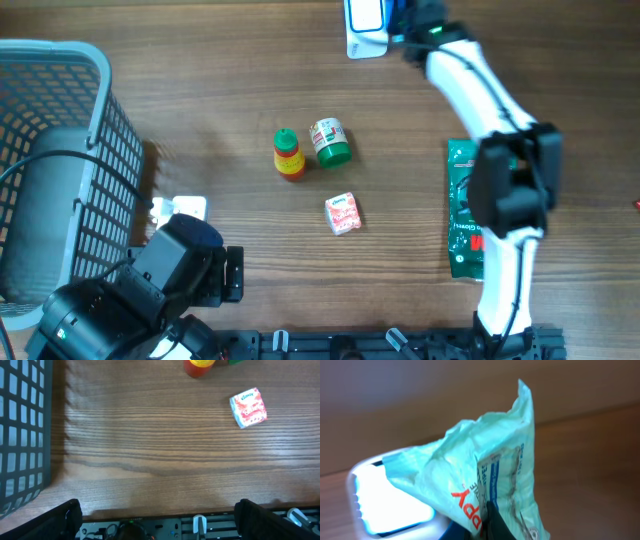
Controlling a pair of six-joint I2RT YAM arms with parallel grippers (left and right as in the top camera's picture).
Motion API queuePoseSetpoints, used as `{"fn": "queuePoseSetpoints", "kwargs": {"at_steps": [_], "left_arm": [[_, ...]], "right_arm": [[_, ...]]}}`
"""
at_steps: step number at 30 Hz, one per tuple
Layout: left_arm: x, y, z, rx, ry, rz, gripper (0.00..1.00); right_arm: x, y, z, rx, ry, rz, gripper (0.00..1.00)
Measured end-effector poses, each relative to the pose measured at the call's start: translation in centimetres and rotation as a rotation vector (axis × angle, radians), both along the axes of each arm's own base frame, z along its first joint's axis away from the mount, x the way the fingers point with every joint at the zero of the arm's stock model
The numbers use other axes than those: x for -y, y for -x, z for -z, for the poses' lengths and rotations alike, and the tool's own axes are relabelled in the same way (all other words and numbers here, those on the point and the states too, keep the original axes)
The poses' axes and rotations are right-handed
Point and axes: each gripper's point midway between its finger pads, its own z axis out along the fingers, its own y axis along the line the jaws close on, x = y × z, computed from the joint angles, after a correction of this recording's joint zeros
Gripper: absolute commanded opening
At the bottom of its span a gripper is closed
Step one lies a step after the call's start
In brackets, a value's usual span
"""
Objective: Scan the item barcode
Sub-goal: 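Hold the wipes pack at the scanner, then drop it off the right side, then move the right gripper to the orange Kleenex pack and grasp it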
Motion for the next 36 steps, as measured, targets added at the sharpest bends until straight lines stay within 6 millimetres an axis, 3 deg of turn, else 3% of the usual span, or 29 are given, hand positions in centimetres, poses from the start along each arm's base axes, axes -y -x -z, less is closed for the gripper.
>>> {"fn": "queuePoseSetpoints", "kwargs": {"at_steps": [2, 4, 6, 7, 9, 10, 12, 13, 14, 15, 16, 17, 18, 20, 21, 26, 29, 31, 32, 34, 36], "left_arm": [[0.0, 0.0, 0.0, 0.000, 0.000, 0.000, 1.00], [0.0, 0.0, 0.0, -0.001, -0.001, 0.000, 1.00], [0.0, 0.0, 0.0, -0.001, 0.000, 0.000, 1.00], [0.0, 0.0, 0.0, -0.001, 0.000, 0.000, 1.00], [0.0, 0.0, 0.0, 0.000, 0.000, 0.000, 1.00], [0.0, 0.0, 0.0, -0.001, 0.000, 0.000, 1.00], [0.0, 0.0, 0.0, -0.001, 0.000, 0.000, 1.00], [0.0, 0.0, 0.0, -0.001, 0.000, 0.000, 1.00], [0.0, 0.0, 0.0, -0.001, 0.000, 0.000, 1.00], [0.0, 0.0, 0.0, -0.001, 0.000, 0.000, 1.00], [0.0, 0.0, 0.0, -0.001, 0.000, 0.000, 1.00], [0.0, 0.0, 0.0, -0.001, -0.001, 0.000, 1.00], [0.0, 0.0, 0.0, 0.000, -0.001, 0.000, 1.00], [0.0, 0.0, 0.0, -0.001, 0.000, 0.000, 1.00], [0.0, 0.0, 0.0, -0.001, 0.000, 0.000, 1.00], [0.0, 0.0, 0.0, -0.001, 0.000, 0.000, 1.00], [0.0, 0.0, 0.0, -0.001, 0.000, 0.000, 1.00], [0.0, 0.0, 0.0, -0.001, 0.000, 0.000, 1.00], [0.0, 0.0, 0.0, -0.001, 0.000, 0.000, 1.00], [0.0, 0.0, 0.0, -0.001, 0.000, 0.000, 1.00], [0.0, 0.0, 0.0, -0.001, -0.001, 0.000, 1.00]], "right_arm": [[6.4, 1.6, -4.9, 0.034, 0.049, 0.141, 0.04], [15.2, 5.1, -10.3, 0.061, 0.091, 0.321, 0.04], [23.5, 8.8, -13.2, 0.062, 0.120, 0.495, 0.04], [27.4, 10.8, -13.4, 0.044, 0.136, 0.579, 0.04], [33.4, 13.9, -12.2, -0.013, 0.144, 0.701, 0.05], [36.8, 15.8, -10.1, -0.067, 0.133, 0.761, 0.04], [40.4, 18.1, -6.7, -0.138, 0.087, 0.808, 0.05], [42.1, 19.4, -4.1, -0.191, 0.050, 0.828, 0.05], [43.0, 20.2, -2.4, -0.221, 0.022, 0.835, 0.04], [44.0, 21.3, 0.5, -0.274, -0.027, 0.841, 0.06], [44.8, 22.6, 3.8, -0.335, -0.079, 0.845, 0.12], [45.0, 23.2, 5.7, -0.372, -0.108, 0.845, 0.22], [45.0, 23.7, 7.4, -0.404, -0.132, 0.840, 0.39], [44.9, 24.1, 9.5, -0.440, -0.166, 0.837, 0.91], [44.8, 24.2, 9.8, -0.446, -0.175, 0.833, 1.00], [43.6, 23.7, 8.6, -0.434, -0.221, 0.787, 1.00], [41.7, 22.1, 3.8, -0.317, -0.286, 0.699, 1.00], [39.4, 20.8, -2.2, -0.182, -0.308, 0.620, 1.00], [37.5, 20.1, -6.1, -0.101, -0.315, 0.559, 1.00], [33.1, 19.1, -11.8, 0.001, -0.323, 0.439, 1.00], [27.7, 18.7, -15.2, 0.035, -0.340, 0.318, 1.00]]}}
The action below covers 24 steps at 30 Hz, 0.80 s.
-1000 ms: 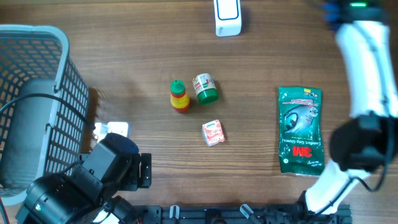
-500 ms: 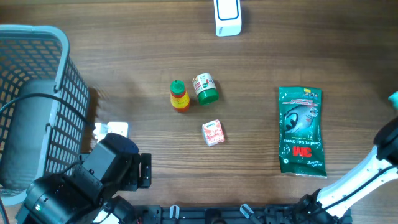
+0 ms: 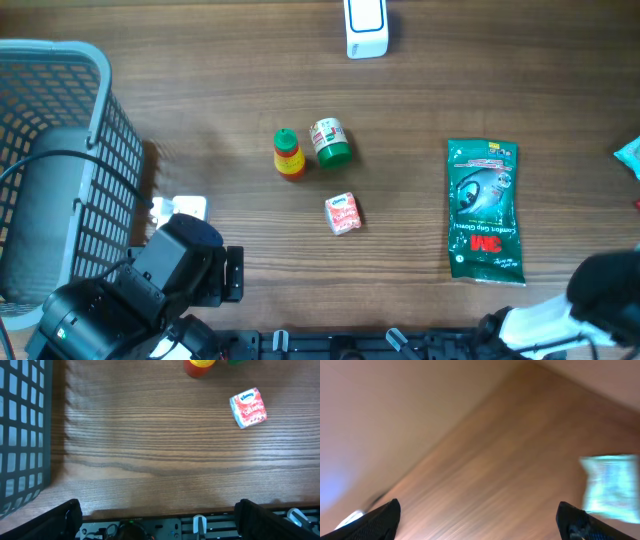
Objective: Scan the item barcode
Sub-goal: 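Move the right gripper to the orange Kleenex pack and grasp it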
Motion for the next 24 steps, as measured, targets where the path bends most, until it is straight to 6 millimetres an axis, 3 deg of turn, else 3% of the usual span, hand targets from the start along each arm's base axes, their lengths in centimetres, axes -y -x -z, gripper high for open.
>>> {"fn": "queuePoseSetpoints", "kwargs": {"at_steps": [1, 3, 5, 6, 11, 13, 18, 20, 24], "left_arm": [[0.0, 0.0, 0.0, 0.000, 0.000, 0.000, 1.00], [0.0, 0.0, 0.0, 0.000, 0.000, 0.000, 1.00], [0.0, 0.0, 0.0, 0.000, 0.000, 0.000, 1.00], [0.0, 0.0, 0.0, 0.000, 0.000, 0.000, 1.00], [0.0, 0.0, 0.0, 0.000, 0.000, 0.000, 1.00], [0.0, 0.0, 0.0, 0.001, 0.000, 0.000, 1.00], [0.0, 0.0, 0.0, 0.000, 0.000, 0.000, 1.00], [0.0, 0.0, 0.0, 0.000, 0.000, 0.000, 1.00], [0.0, 0.0, 0.0, 0.000, 0.000, 0.000, 1.00]], "right_arm": [[-4.0, -0.3, -1.1, 0.013, -0.016, -0.083, 1.00], [-8.4, -0.6, -1.2, -0.004, -0.058, -0.166, 1.00], [-15.4, -0.2, 0.7, -0.098, -0.162, -0.273, 1.00], [-17.8, 0.0, 1.3, -0.131, -0.193, -0.313, 1.00], [-28.7, 5.4, 5.6, -0.406, -0.278, -0.553, 1.00], [-31.6, 7.2, 7.1, -0.479, -0.278, -0.626, 1.00], [-38.8, 12.6, 13.1, -0.666, -0.225, -0.798, 1.00], [-40.6, 14.3, 16.3, -0.719, -0.223, -0.799, 1.00], [-42.5, 18.3, 21.6, -0.859, -0.340, -0.636, 0.85]]}}
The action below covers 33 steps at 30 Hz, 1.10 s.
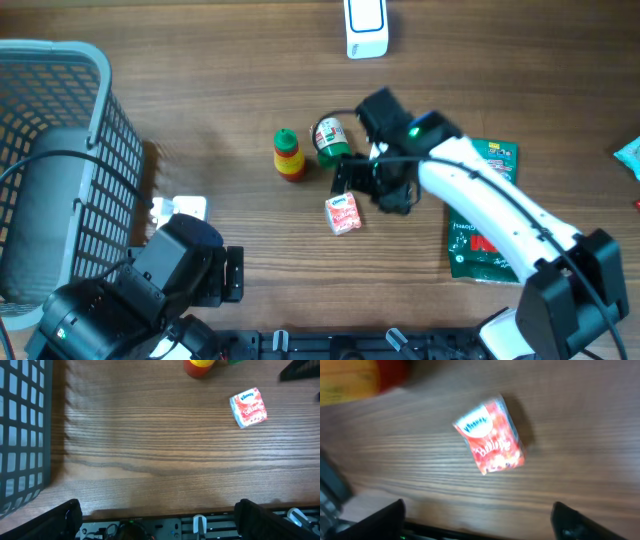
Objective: Scan the item barcode
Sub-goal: 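Move the right gripper to the orange Kleenex pack and grasp it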
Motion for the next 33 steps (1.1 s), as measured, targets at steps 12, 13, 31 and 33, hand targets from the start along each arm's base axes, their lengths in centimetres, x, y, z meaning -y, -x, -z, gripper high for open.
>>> {"fn": "queuePoseSetpoints", "kwargs": {"at_steps": [12, 13, 31, 33], "left_arm": [[0.0, 0.0, 0.0, 0.000, 0.000, 0.000, 1.00], [0.0, 0.0, 0.0, 0.000, 0.000, 0.000, 1.00], [0.0, 0.0, 0.0, 0.000, 0.001, 0.000, 1.00], [0.0, 0.0, 0.0, 0.000, 0.001, 0.000, 1.00]], "right_arm": [[-2.7, 2.9, 6.1, -0.206, -0.034, 0.498, 0.70], [-2.7, 3.0, 6.4, -0.212, -0.030, 0.510, 0.70], [-2.4, 0.8, 9.5, -0.063, 0.020, 0.478, 0.04], [-2.4, 0.1, 9.4, 0.009, 0.005, 0.345, 0.04]]}}
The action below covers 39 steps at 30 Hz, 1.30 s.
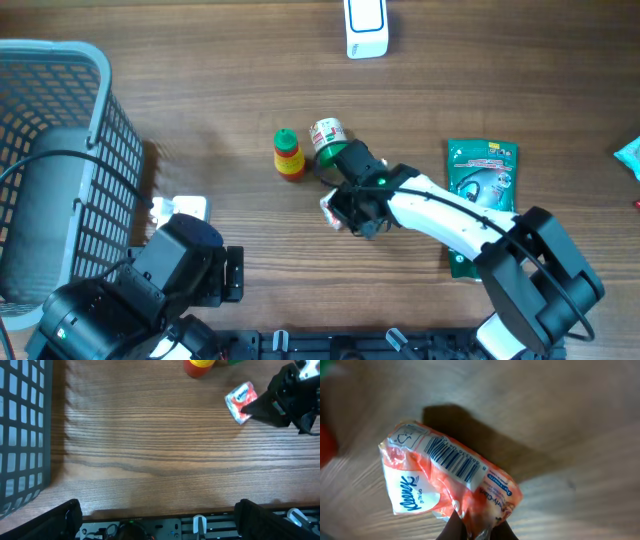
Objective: Scan the item barcode
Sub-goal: 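Move the right gripper to the orange Kleenex pack and grasp it, then lift the Kleenex pack with the right gripper toward the scanner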
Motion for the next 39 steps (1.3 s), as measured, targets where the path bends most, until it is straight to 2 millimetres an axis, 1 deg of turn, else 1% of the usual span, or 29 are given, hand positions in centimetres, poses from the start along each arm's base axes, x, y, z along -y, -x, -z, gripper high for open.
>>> {"fn": "queuePoseSetpoints", "kwargs": {"at_steps": [2, 3, 4, 5, 6, 7, 8, 9, 10, 11, 12, 13, 14, 16, 17, 19, 21, 23, 27, 30, 31, 32, 34, 35, 36, 37, 38, 39], "left_arm": [[0.0, 0.0, 0.0, 0.000, 0.000, 0.000, 1.00], [0.0, 0.0, 0.0, 0.000, 0.000, 0.000, 1.00], [0.0, 0.0, 0.0, 0.000, 0.000, 0.000, 1.00], [0.0, 0.0, 0.0, 0.000, 0.000, 0.000, 1.00], [0.0, 0.0, 0.0, 0.000, 0.000, 0.000, 1.00], [0.0, 0.0, 0.0, 0.000, 0.000, 0.000, 1.00], [0.0, 0.0, 0.0, 0.000, 0.000, 0.000, 1.00], [0.0, 0.0, 0.0, 0.000, 0.000, 0.000, 1.00], [0.0, 0.0, 0.0, 0.000, 0.000, 0.000, 1.00], [0.0, 0.0, 0.0, 0.000, 0.000, 0.000, 1.00], [0.0, 0.0, 0.0, 0.000, 0.000, 0.000, 1.00], [0.0, 0.0, 0.0, 0.000, 0.000, 0.000, 1.00], [0.0, 0.0, 0.0, 0.000, 0.000, 0.000, 1.00], [0.0, 0.0, 0.0, 0.000, 0.000, 0.000, 1.00], [0.0, 0.0, 0.0, 0.000, 0.000, 0.000, 1.00], [0.0, 0.0, 0.0, 0.000, 0.000, 0.000, 1.00], [0.0, 0.0, 0.0, 0.000, 0.000, 0.000, 1.00], [0.0, 0.0, 0.0, 0.000, 0.000, 0.000, 1.00], [0.0, 0.0, 0.0, 0.000, 0.000, 0.000, 1.00], [0.0, 0.0, 0.0, 0.000, 0.000, 0.000, 1.00], [0.0, 0.0, 0.0, 0.000, 0.000, 0.000, 1.00], [0.0, 0.0, 0.0, 0.000, 0.000, 0.000, 1.00], [0.0, 0.0, 0.0, 0.000, 0.000, 0.000, 1.00], [0.0, 0.0, 0.0, 0.000, 0.000, 0.000, 1.00], [0.0, 0.0, 0.0, 0.000, -0.001, 0.000, 1.00], [0.0, 0.0, 0.0, 0.000, -0.001, 0.000, 1.00], [0.0, 0.0, 0.0, 0.000, 0.000, 0.000, 1.00], [0.0, 0.0, 0.0, 0.000, 0.000, 0.000, 1.00]], "right_arm": [[0.7, -1.1, -0.6, 0.102, 0.022, -0.165, 0.04], [1.1, -1.7, -1.1, 0.150, 0.030, -0.228, 0.04], [1.4, -2.3, -2.2, 0.211, 0.035, -0.288, 0.04], [1.7, -3.2, -4.4, 0.314, 0.038, -0.369, 0.04], [1.7, -3.7, -6.0, 0.392, 0.040, -0.433, 0.04], [1.7, -4.1, -8.3, 0.491, 0.040, -0.500, 0.04], [1.6, -4.5, -11.7, 0.637, 0.046, -0.599, 0.04], [1.6, -4.5, -14.5, 0.756, 0.058, -0.677, 0.04], [1.7, -4.5, -16.3, 0.838, 0.076, -0.736, 0.04], [1.9, -4.3, -17.6, 0.897, 0.093, -0.782, 0.04], [2.1, -3.7, -20.0, 1.002, 0.115, -0.859, 0.04], [2.1, -3.1, -21.5, 1.071, 0.121, -0.917, 0.04], [1.8, -1.8, -23.5, 1.170, 0.108, -1.021, 0.04], [1.1, 1.1, -25.9, 1.325, 0.062, -1.219, 0.04], [0.8, 3.1, -27.3, 1.426, 0.033, -1.340, 0.04], [0.7, 5.9, -29.3, 1.586, 0.006, -1.490, 0.04], [0.8, 8.3, -30.9, 1.732, -0.008, -1.601, 0.04], [0.8, 9.2, -31.4, 1.796, -0.011, -1.651, 0.04], [0.7, 9.8, -31.3, 1.842, -0.001, -1.724, 0.04], [0.7, 9.6, -31.2, 1.848, 0.017, -1.733, 0.04], [0.6, 9.0, -31.0, 1.825, 0.022, -1.714, 0.05], [0.3, 7.6, -30.5, 1.754, 0.020, -1.646, 0.04], [0.0, 6.1, -29.7, 1.669, 0.011, -1.566, 0.04], [-0.3, 4.5, -29.4, 1.614, 0.011, -1.479, 0.04], [-0.6, 2.9, -28.6, 1.540, -0.004, -1.389, 0.04], [-0.7, 2.5, -28.4, 1.485, -0.040, -1.313, 0.04], [-0.8, -0.2, -26.8, 1.393, -0.016, -1.199, 0.04], [-0.5, -1.7, -25.6, 1.277, -0.049, -1.045, 0.04]]}}
